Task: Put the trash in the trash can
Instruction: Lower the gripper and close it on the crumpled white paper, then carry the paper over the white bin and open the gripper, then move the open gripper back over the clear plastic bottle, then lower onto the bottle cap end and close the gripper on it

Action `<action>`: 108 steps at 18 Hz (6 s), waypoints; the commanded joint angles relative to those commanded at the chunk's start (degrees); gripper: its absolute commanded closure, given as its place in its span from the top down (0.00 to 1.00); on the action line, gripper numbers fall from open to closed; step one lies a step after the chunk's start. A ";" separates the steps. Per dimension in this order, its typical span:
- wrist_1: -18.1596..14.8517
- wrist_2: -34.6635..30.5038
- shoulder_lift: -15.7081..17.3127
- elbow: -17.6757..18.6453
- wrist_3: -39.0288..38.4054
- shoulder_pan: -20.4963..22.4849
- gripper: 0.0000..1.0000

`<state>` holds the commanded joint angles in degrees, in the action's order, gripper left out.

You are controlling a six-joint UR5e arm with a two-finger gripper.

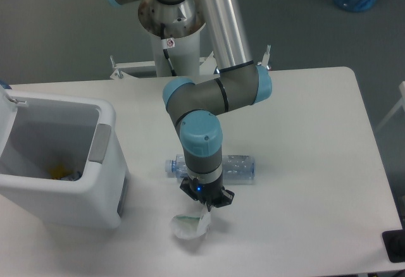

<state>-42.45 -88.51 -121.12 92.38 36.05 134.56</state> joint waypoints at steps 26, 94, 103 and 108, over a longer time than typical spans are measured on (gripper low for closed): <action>-0.53 29.19 23.90 -4.41 -17.69 -5.70 0.00; -2.99 1.68 10.02 17.92 48.06 -0.70 1.00; -2.46 -1.56 7.39 17.04 47.18 -1.93 0.95; -2.55 -2.45 6.42 15.73 44.64 -2.64 0.71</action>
<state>-45.00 -90.97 -114.69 108.11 80.70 131.92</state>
